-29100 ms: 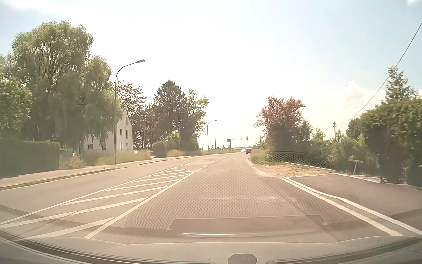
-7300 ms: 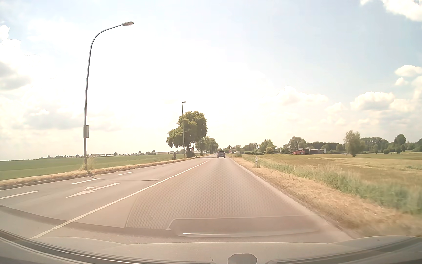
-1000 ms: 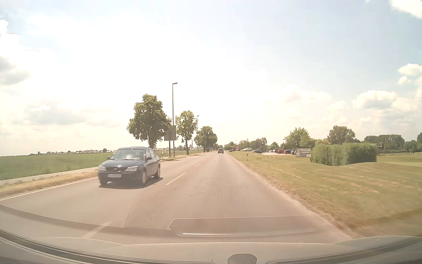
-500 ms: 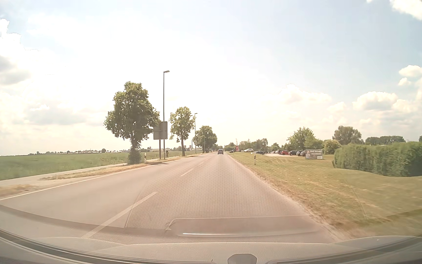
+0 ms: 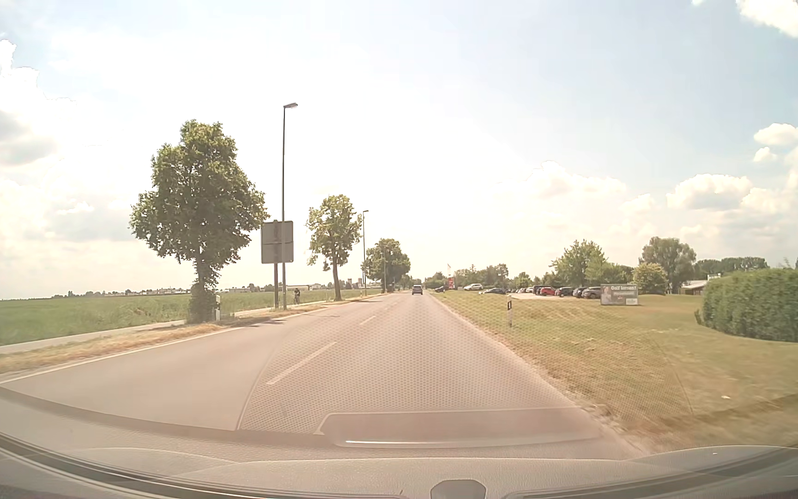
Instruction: Follow the waypoints while adhering to traffic rules and regulations
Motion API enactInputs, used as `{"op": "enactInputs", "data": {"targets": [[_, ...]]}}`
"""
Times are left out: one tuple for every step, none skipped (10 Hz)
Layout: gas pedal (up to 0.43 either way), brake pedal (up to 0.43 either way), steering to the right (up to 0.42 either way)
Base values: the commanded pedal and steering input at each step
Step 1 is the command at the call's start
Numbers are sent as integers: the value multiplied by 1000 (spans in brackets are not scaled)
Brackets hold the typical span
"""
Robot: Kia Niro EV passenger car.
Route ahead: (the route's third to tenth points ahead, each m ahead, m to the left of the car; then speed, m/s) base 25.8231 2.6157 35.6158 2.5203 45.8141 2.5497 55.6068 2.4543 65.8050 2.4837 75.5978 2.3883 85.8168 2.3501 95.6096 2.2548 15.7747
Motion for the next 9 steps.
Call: {"op": "enactInputs", "data": {"targets": [[177,0,-4],[177,0,-4],[177,0,-4],[177,0,-4],[177,0,-4],[177,0,-4],[177,0,-4],[177,0,-4],[177,0,-4]]}}
